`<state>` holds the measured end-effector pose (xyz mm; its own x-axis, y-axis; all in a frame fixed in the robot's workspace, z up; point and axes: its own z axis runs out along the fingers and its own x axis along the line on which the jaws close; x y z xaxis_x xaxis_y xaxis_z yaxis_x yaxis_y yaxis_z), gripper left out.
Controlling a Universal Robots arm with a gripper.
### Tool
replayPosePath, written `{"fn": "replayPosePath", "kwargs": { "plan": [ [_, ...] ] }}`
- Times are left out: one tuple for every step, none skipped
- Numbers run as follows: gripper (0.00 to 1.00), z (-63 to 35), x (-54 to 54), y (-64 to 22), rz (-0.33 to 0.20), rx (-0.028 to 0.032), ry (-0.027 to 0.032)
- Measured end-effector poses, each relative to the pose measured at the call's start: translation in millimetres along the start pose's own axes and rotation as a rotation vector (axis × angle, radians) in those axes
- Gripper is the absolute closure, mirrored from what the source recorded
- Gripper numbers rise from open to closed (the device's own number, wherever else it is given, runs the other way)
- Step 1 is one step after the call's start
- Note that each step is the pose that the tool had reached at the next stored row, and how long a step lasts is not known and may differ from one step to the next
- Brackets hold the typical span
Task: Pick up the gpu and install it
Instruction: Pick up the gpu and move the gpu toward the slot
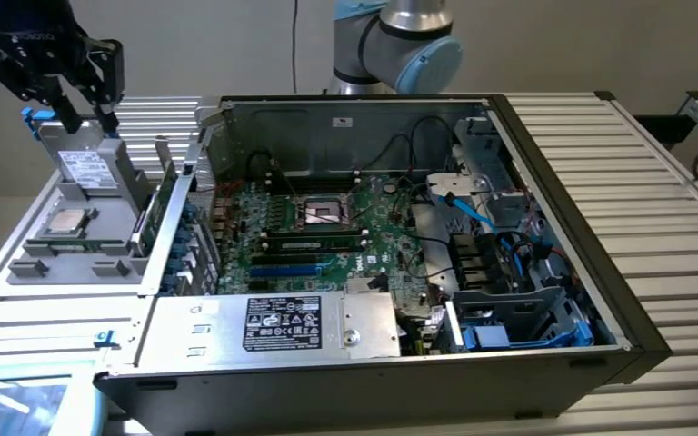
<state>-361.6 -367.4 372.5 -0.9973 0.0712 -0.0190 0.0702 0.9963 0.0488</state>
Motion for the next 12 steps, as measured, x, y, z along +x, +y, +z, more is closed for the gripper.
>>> {"fn": "replayPosePath", "kwargs": {
  "plan": [
    [0.51,1.6,0.0,-0.1,0.000,0.0001,0.0001],
    [0.51,3.6,0.0,-0.2,0.000,0.0001,0.0001],
    [0.51,5.5,0.0,-0.2,0.000,0.0000,0.0000],
    [0.51,7.2,-0.2,-0.3,0.000,0.0000,0.0000],
    [0.51,9.1,-0.6,-0.4,0.000,0.0000,0.0000],
    [0.51,10.9,-1.2,-0.6,0.000,-0.0001,-0.0001],
    [0.51,12.6,-1.8,-0.9,0.000,-0.0001,0.0000],
    [0.51,14.5,-2.9,-1.4,0.000,0.0000,0.0002],
    [0.51,16.4,-4.1,-2.1,0.000,-0.0003,0.0000],
    [0.51,18.1,-5.3,-2.8,0.000,-0.0005,0.0000],
    [0.51,19.9,-6.6,-3.4,0.001,-0.0005,0.0001],
    [0.51,21.6,-7.8,-4.0,0.001,-0.0008,0.0001]
  ]
}}
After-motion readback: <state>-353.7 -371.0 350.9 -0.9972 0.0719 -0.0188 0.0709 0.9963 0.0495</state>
